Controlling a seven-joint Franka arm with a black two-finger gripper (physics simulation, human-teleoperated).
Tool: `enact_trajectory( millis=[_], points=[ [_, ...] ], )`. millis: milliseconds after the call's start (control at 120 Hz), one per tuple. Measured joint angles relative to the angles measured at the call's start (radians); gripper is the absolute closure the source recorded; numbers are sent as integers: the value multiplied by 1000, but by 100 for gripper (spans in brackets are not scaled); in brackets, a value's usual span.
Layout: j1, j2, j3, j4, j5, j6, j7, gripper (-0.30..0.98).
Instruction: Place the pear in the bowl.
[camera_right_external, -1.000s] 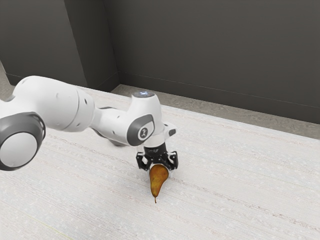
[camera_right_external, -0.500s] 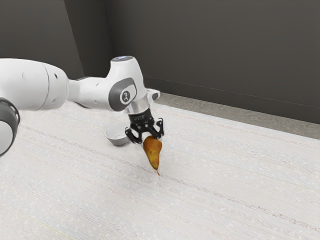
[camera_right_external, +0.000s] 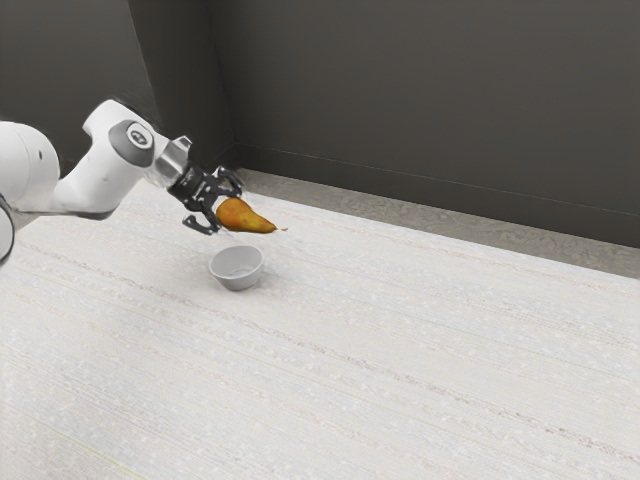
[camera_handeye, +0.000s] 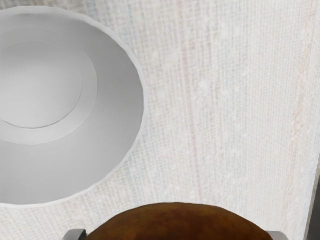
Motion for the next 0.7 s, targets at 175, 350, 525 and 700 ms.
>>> enact_trajectory(
  millis=[175,350,525,700],
  points=[
    [60,85,-44,3,-199,-3,9,38],
    [97,136,-54,-11,-277,-29,17,37],
    [120,90,-52,-110,-296,-48,24,34],
    [127,82,-52,-119,-308,-56,52,15]
  ],
)
